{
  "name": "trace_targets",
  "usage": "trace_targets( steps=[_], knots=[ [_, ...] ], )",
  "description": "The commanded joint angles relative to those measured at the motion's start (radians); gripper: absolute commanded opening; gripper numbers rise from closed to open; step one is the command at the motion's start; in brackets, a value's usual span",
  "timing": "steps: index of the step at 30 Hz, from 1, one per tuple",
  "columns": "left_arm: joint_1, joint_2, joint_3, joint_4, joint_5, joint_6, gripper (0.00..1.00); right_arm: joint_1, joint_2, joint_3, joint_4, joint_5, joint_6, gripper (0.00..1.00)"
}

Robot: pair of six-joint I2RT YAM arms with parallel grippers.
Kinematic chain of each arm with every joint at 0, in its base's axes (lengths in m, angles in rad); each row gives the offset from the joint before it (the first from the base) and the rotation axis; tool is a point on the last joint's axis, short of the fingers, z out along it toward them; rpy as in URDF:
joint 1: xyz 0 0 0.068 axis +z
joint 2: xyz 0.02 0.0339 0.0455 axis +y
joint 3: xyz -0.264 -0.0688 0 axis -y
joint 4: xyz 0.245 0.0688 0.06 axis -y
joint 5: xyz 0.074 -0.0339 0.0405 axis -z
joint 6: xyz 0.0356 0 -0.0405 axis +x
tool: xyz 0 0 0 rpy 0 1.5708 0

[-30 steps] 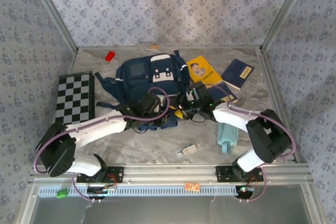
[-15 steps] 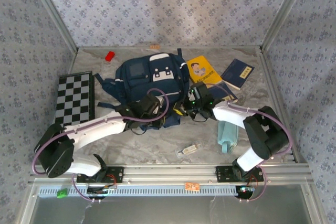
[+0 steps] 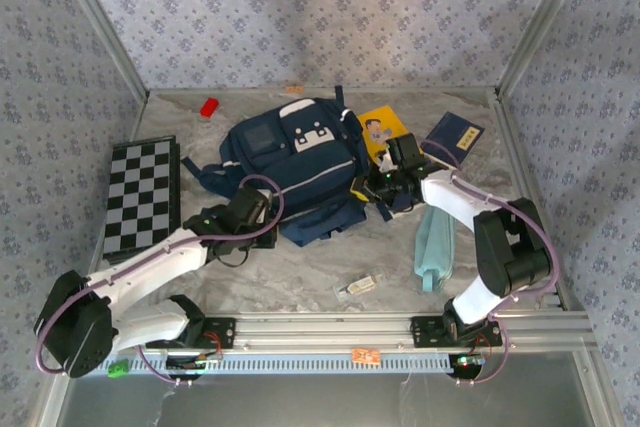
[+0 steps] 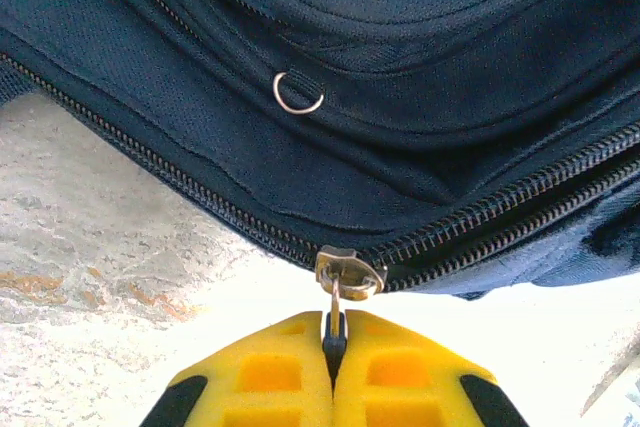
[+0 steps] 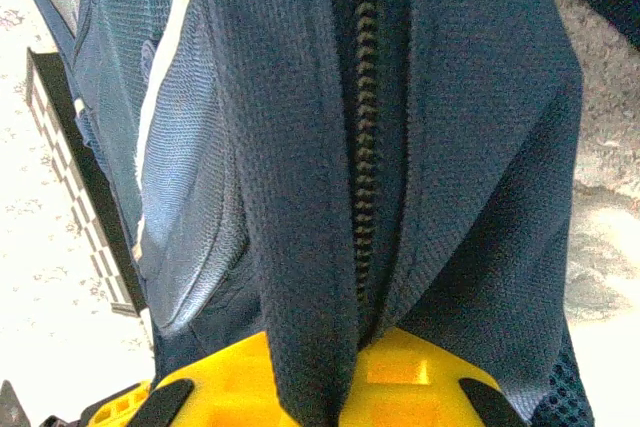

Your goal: Pack the student bag

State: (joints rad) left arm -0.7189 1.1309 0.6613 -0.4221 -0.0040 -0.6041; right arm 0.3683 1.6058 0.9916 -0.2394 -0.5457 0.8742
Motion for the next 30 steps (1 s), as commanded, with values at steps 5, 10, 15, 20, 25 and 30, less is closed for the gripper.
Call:
trace_targets(
  steps=[5,10,15,20,25,30],
  knots=[
    [-0.013,0.097,0.091,0.128,0.094,-0.044,0.0,0.012,-0.018,0.06,-0.08,0.05,-0.031,0.42],
    [-0.064,0.127,0.152,0.115,0.079,-0.031,0.0,0.097,-0.093,0.137,-0.4,0.194,-0.07,0.73],
    [-0.097,0.154,0.174,0.138,0.085,-0.029,0.0,0.192,-0.15,0.114,-0.442,0.259,0.078,0.83],
    [-0.111,0.174,0.184,0.139,0.088,-0.026,0.0,0.28,-0.113,0.125,-0.415,0.313,0.219,0.9],
    [-0.126,0.187,0.189,0.155,0.098,-0.025,0.0,0.317,-0.055,0.151,-0.391,0.385,0.264,0.89],
    [-0.137,0.194,0.2,0.139,0.097,0.004,0.0,0.338,0.028,0.218,-0.356,0.403,0.239,0.74]
  ],
)
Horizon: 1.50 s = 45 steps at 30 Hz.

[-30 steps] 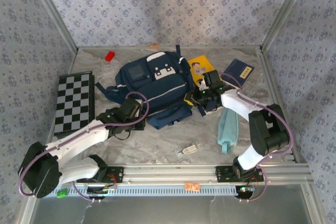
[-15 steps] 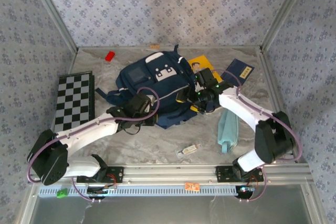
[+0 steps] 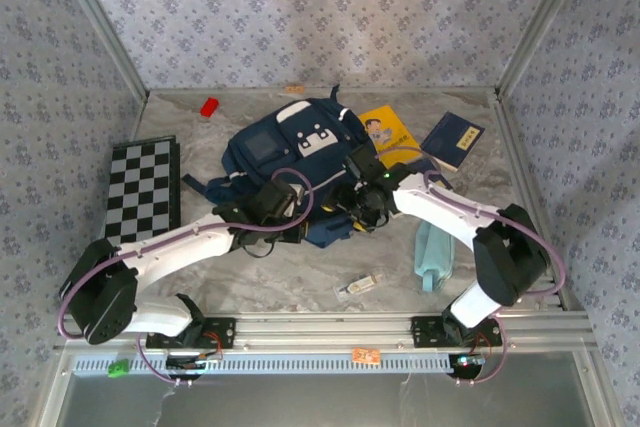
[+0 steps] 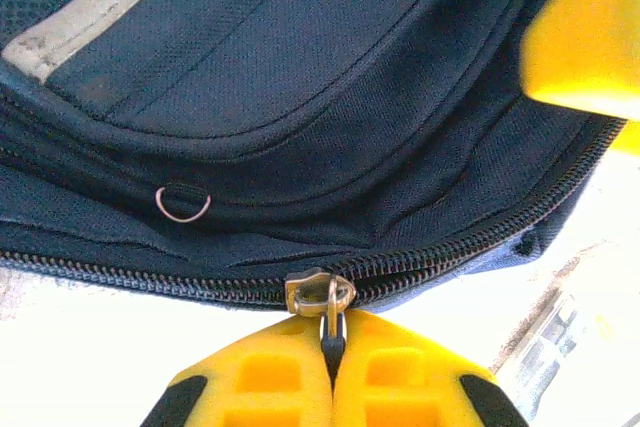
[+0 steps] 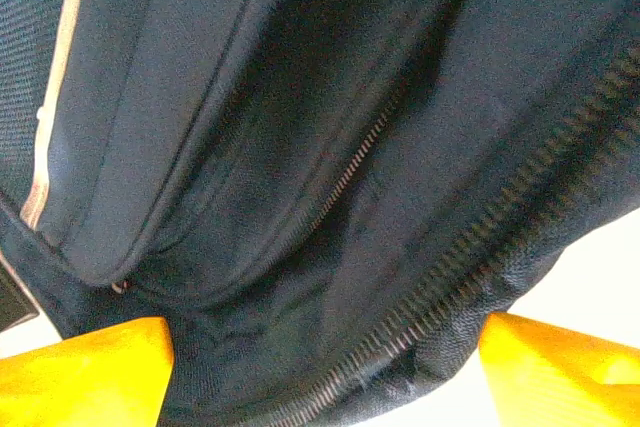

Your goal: Pack the student bag

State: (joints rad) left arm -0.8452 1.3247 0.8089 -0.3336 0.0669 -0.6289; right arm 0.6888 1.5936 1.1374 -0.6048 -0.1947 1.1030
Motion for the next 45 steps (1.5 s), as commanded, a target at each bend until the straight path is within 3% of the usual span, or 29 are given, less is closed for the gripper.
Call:
trace_targets(
  steps=[1,10,14,26,37,45],
  knots=[
    [-0.011,0.0,0.054,0.045,0.02,0.035,0.0,0.022,0.058,0.096,-0.011,0.055,0.001,0.7],
    [-0.004,-0.022,0.05,-0.035,-0.045,0.075,0.0,0.008,0.084,0.105,-0.016,0.048,-0.058,0.17],
    [0.025,-0.05,0.027,-0.063,-0.053,0.084,0.0,-0.01,0.065,0.101,-0.029,0.049,-0.097,0.01],
    [0.254,-0.101,-0.045,-0.131,-0.047,0.149,0.0,-0.073,0.024,0.108,-0.043,-0.024,-0.202,0.0],
    [0.493,0.021,-0.051,-0.108,-0.059,0.124,0.0,-0.085,0.018,0.104,-0.014,-0.072,-0.247,0.0],
    [0.569,0.11,0.034,-0.074,-0.055,0.159,0.0,0.025,0.083,0.117,0.075,-0.047,-0.165,0.0]
  ],
)
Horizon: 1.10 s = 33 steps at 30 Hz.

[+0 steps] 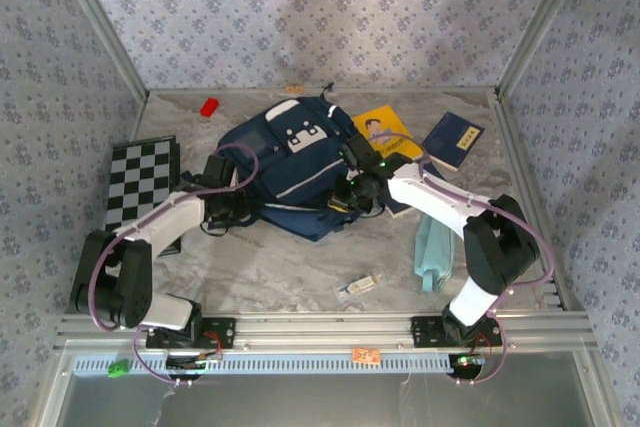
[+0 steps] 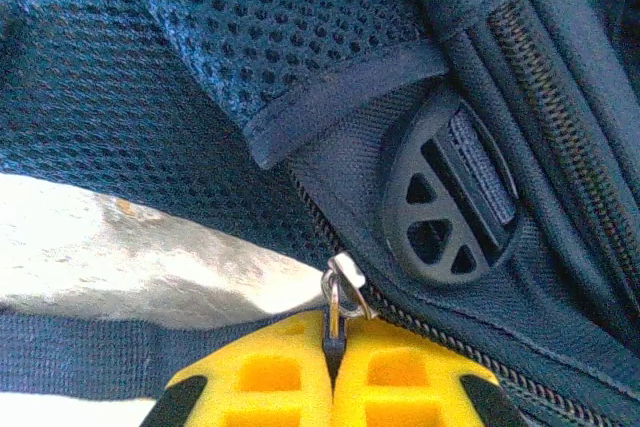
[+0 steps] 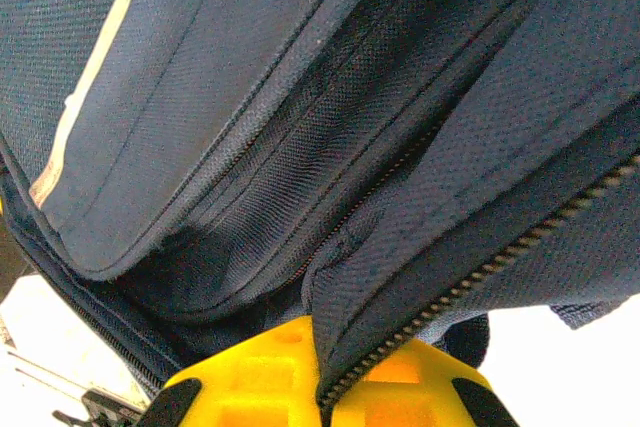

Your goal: Pack the student bag

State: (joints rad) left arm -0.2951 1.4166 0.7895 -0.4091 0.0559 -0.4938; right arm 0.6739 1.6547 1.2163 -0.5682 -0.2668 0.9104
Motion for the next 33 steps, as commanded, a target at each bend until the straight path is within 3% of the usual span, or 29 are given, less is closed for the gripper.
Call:
trace_targets(
  steps=[1,12,17,18,20,24,25,27,33],
  knots=[
    [0.029,0.031,0.064,-0.006,-0.049,0.032,0.0,0.055,0.027,0.037,0.054,0.04,0.041,0.0],
    [0.106,0.056,0.103,-0.073,-0.085,0.045,0.0,0.096,0.032,0.031,0.105,0.122,0.118,0.0],
    [0.114,0.055,0.123,-0.083,-0.076,0.003,0.0,0.16,0.06,0.072,0.127,0.163,0.137,0.0],
    [0.114,0.051,0.131,-0.09,-0.076,-0.007,0.03,0.174,0.063,0.082,0.133,0.179,0.145,0.0],
    [0.115,0.04,0.143,-0.107,-0.065,-0.02,0.18,0.19,0.071,0.092,0.154,0.183,0.158,0.01],
    [0.114,-0.001,0.166,-0.165,-0.05,-0.015,0.47,0.218,0.049,0.099,0.163,0.207,0.165,0.28],
    [0.116,-0.017,0.166,-0.177,-0.054,-0.017,0.48,0.228,0.03,0.093,0.174,0.213,0.162,0.37],
    [0.115,-0.052,0.172,-0.211,-0.064,-0.031,0.5,0.243,0.002,0.089,0.179,0.209,0.15,0.47],
    [0.108,-0.145,0.169,-0.21,0.076,-0.086,0.51,0.223,-0.099,0.035,0.086,0.228,0.081,0.64]
  ],
)
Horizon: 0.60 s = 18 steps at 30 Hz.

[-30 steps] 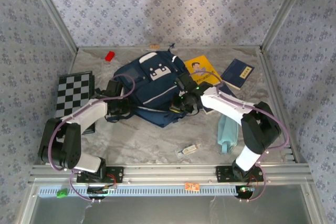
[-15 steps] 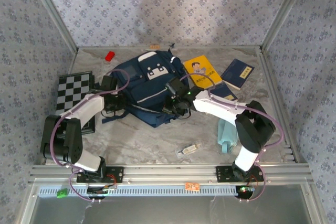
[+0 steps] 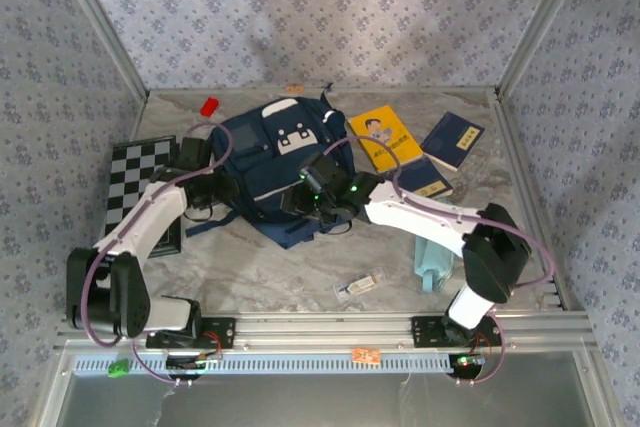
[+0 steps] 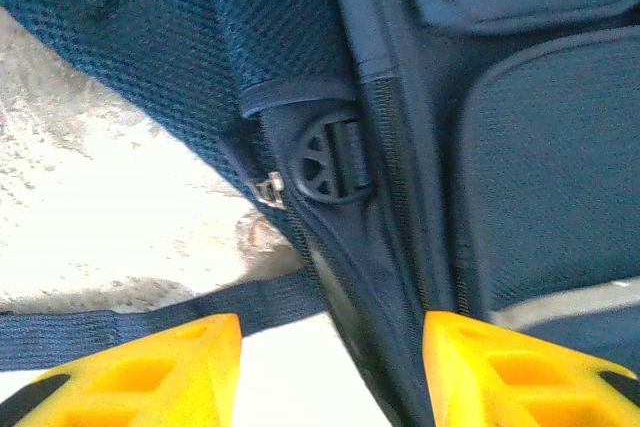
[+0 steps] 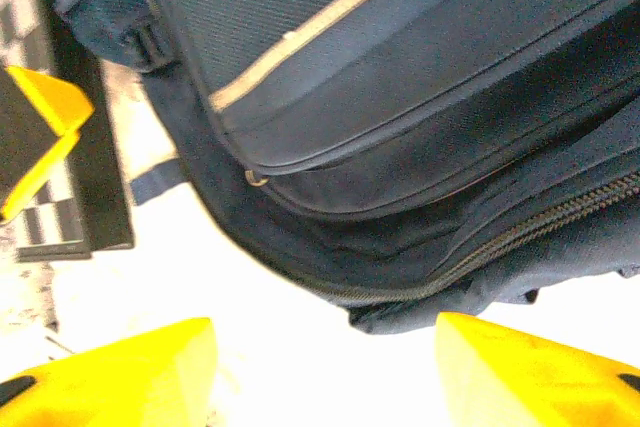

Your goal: Pack the student bag

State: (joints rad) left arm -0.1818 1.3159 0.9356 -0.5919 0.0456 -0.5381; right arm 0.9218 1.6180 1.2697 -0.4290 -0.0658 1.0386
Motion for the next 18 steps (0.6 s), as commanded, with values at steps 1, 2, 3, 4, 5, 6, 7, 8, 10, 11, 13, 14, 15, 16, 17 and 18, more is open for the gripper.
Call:
trace_targets(
  steps=[1,2,3,4,5,6,7,8,10,11,13,14,15,16,17,18],
  knots=[
    [-0.018,-0.059,0.014,-0.011,0.11,-0.059,0.51,-0.056,-0.069,-0.021,-0.077,0.022,-0.067,0.66],
    [-0.037,-0.072,0.005,0.007,0.121,-0.075,0.51,-0.082,-0.073,-0.023,-0.088,0.013,-0.098,0.67],
    [-0.066,-0.082,-0.004,0.025,0.124,-0.093,0.52,-0.109,-0.071,-0.024,-0.089,-0.021,-0.143,0.69],
    [-0.095,-0.089,-0.01,0.037,0.121,-0.111,0.52,-0.14,-0.059,-0.018,-0.098,-0.056,-0.188,0.7],
    [-0.123,-0.09,-0.012,0.051,0.117,-0.131,0.52,-0.17,-0.043,-0.003,-0.118,-0.063,-0.247,0.7],
    [-0.145,-0.088,-0.014,0.062,0.113,-0.148,0.52,-0.19,-0.03,0.008,-0.14,-0.063,-0.271,0.71],
    [-0.169,-0.084,-0.015,0.074,0.109,-0.166,0.52,-0.209,-0.011,0.019,-0.166,-0.067,-0.295,0.72],
    [-0.193,-0.078,-0.017,0.091,0.108,-0.183,0.52,-0.236,0.004,0.026,-0.197,-0.068,-0.311,0.72],
    [-0.236,-0.06,-0.015,0.119,0.106,-0.206,0.53,-0.282,0.029,0.028,-0.177,-0.089,-0.362,0.73],
    [-0.258,-0.047,-0.009,0.129,0.105,-0.215,0.53,-0.304,0.04,0.039,-0.176,-0.098,-0.396,0.73],
    [-0.302,-0.025,0.009,0.144,0.099,-0.224,0.54,-0.345,0.051,0.063,-0.177,-0.087,-0.454,0.74],
    [-0.325,-0.014,0.02,0.148,0.082,-0.232,0.54,-0.37,0.058,0.071,-0.176,-0.087,-0.481,0.74],
    [-0.347,-0.006,0.027,0.158,0.071,-0.24,0.54,-0.39,0.062,0.082,-0.152,-0.088,-0.507,0.75],
    [-0.372,0.005,0.034,0.182,0.068,-0.247,0.54,-0.416,0.07,0.093,-0.154,-0.086,-0.532,0.75],
    [-0.393,0.019,0.041,0.204,0.068,-0.253,0.55,-0.444,0.081,0.104,-0.16,-0.079,-0.543,0.75],
    [-0.408,0.032,0.051,0.217,0.066,-0.259,0.55,-0.466,0.093,0.113,-0.164,-0.082,-0.548,0.75]
  ],
)
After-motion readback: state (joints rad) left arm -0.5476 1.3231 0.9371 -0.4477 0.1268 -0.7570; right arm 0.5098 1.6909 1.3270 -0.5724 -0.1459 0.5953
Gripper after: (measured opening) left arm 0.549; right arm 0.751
